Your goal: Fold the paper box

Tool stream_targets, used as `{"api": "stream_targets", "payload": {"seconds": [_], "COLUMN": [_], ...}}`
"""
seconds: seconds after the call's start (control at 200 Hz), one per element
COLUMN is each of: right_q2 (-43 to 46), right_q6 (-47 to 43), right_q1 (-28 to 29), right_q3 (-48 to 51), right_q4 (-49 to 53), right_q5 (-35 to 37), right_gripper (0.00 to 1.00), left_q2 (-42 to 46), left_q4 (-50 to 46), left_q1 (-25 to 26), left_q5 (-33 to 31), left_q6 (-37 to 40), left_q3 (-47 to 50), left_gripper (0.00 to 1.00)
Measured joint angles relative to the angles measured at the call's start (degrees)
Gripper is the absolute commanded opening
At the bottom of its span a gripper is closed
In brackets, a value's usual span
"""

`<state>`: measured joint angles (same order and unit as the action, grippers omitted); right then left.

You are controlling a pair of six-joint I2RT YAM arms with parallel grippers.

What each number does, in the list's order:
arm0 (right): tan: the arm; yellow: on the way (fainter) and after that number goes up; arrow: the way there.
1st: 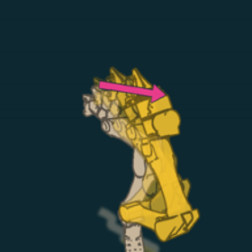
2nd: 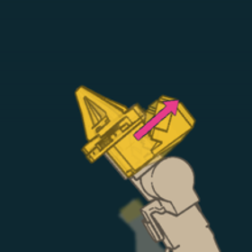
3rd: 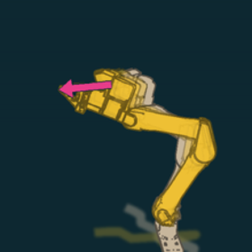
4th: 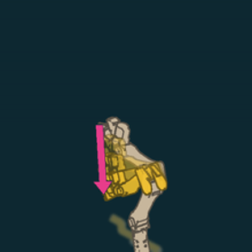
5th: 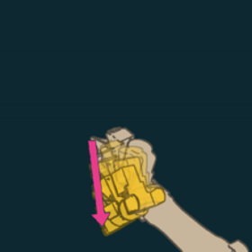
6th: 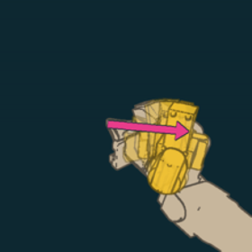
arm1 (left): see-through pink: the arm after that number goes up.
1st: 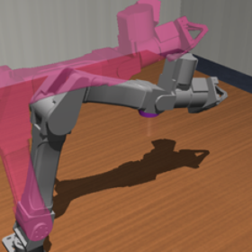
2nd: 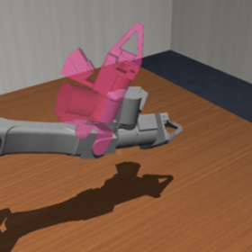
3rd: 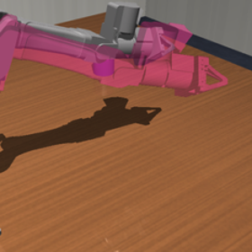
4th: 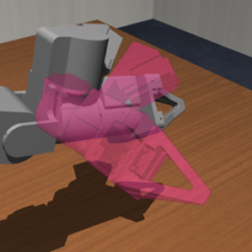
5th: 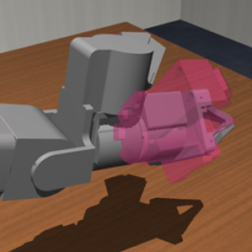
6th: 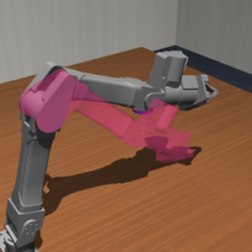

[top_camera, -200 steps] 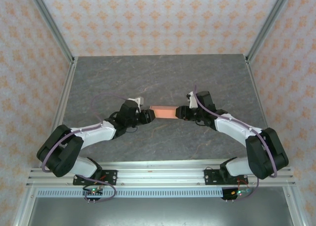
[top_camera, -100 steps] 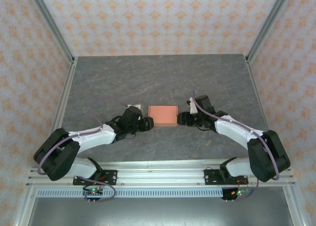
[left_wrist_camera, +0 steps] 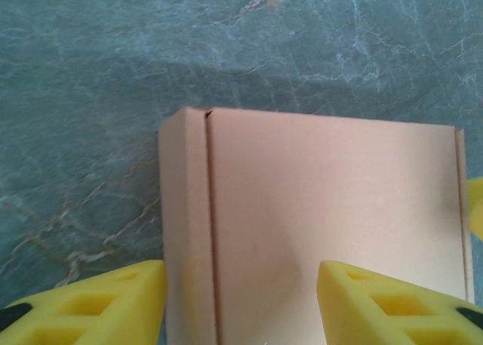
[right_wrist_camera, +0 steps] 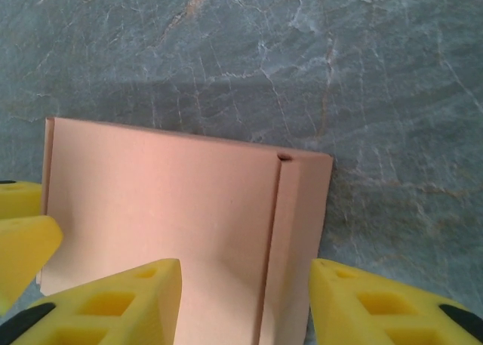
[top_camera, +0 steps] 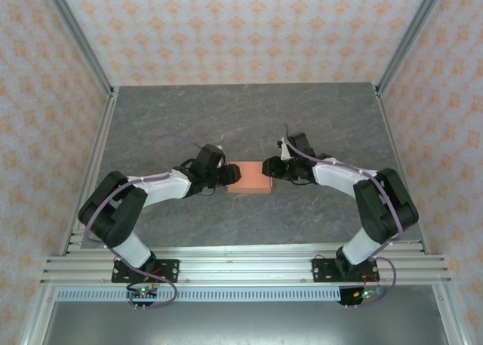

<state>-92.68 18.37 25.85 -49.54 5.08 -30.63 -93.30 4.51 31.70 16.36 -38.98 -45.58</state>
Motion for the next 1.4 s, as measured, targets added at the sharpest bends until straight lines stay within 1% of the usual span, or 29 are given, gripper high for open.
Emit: {"api": "stream_targets", "payload": {"seconds": [0.24, 0.545, 0.676, 0.771, 0.931, 0.996, 1.061, 1.166, 1.226, 1.261, 1.321, 1.401], "right_q2": [-4.33, -15.72, -18.73, -19.8, -19.21, -16.79, -12.41, -2.29, 4.31, 8.35, 14.91, 21.81], "right_q6": [1.6, 1.97, 1.97, 1.77, 0.39, -0.96, -2.58, -5.86, -7.89, -9.14, -10.99, -13.73], "right_q1": [-0.61, -3.96, -4.83, -5.4, -6.86, -7.37, -7.69, -7.78, -7.72, -7.65, -7.65, -7.65], "right_q3": [-5.25, -19.76, -22.93, -24.13, -24.46, -23.37, -21.57, -18.21, -15.56, -13.66, -9.79, -4.02], "right_q4": [-1.53, -1.68, -1.44, -0.66, 2.01, 3.13, 4.39, 5.68, 5.51, 5.33, 4.7, 3.26], "right_q5": [0.48, 1.31, 1.36, 1.77, 3.78, 5.68, 8.04, 13.25, 17.84, 20.92, 26.67, 34.49], "right_gripper": [0.43, 0.43, 0.43, 0.46, 0.5, 0.51, 0.52, 0.55, 0.58, 0.61, 0.71, 0.83], "left_q2": [-4.74, -14.47, -17.97, -19.71, -19.45, -16.92, -11.87, 0.74, 9.6, 14.36, 22.36, 30.97], "left_q4": [-0.96, -3.26, -3.87, -3.89, -4.11, -3.85, -3.58, -1.22, 0.72, 1.53, 2.91, 4.37], "left_q1": [-4.15, -7.89, -9.33, -10.4, -12.02, -12.76, -13.38, -13.75, -13.75, -13.68, -13.7, -13.77], "left_q5": [1.11, 1.44, 2.27, 3.3, 4.22, 3.76, 1.99, -3.32, -7.74, -10.49, -16.0, -24.17], "left_q6": [0.04, 0.74, 1.33, 1.62, 2.56, 3.37, 4.68, 7.82, 10.16, 11.45, 13.79, 16.24], "left_q3": [-6.38, -17.81, -21.57, -23.82, -23.56, -20.85, -16.37, -7.13, -1.68, 0.94, 5.22, 10.1], "left_gripper": [0.5, 0.5, 0.51, 0.54, 0.59, 0.61, 0.64, 0.68, 0.76, 0.79, 0.84, 0.94]}}
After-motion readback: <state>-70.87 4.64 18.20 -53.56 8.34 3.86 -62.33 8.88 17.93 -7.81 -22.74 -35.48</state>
